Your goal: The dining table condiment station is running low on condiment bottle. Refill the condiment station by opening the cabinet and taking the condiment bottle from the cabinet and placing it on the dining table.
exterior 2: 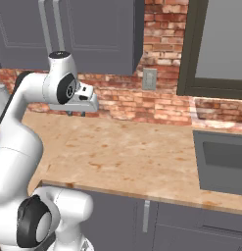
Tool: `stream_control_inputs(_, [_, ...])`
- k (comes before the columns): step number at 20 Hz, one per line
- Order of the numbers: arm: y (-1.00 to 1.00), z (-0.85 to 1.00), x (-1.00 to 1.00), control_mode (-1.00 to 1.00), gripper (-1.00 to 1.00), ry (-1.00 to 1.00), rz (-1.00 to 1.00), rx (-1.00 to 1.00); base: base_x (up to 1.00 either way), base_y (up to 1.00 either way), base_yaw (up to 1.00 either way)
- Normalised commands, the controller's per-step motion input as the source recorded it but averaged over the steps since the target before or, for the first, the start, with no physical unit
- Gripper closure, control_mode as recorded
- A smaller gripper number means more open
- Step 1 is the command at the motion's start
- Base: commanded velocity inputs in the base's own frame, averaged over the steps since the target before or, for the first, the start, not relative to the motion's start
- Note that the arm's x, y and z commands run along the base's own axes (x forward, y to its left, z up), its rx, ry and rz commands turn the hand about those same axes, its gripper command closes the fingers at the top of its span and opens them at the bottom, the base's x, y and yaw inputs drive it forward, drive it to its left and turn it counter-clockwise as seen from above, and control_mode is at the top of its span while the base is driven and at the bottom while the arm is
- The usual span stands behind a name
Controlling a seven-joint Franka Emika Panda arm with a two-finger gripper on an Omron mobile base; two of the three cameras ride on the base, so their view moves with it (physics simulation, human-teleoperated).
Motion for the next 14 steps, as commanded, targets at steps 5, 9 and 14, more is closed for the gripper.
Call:
stream_control_inputs(5, [0.0,0.0,-0.17,-1.0,-1.0,-0.15,0.0,0.0,0.0,0.0,0.0])
stream_control_inputs(9, [0.0,0.23,-0.4,-1.0,-1.0,-0.49,0.01,0.0,0.0,0.0,0.0])
stream_control_inputs(14, [0.0,0.48,-0.3,-1.0,-1.0,-0.53,0.0,0.0,0.0,0.0,0.0])
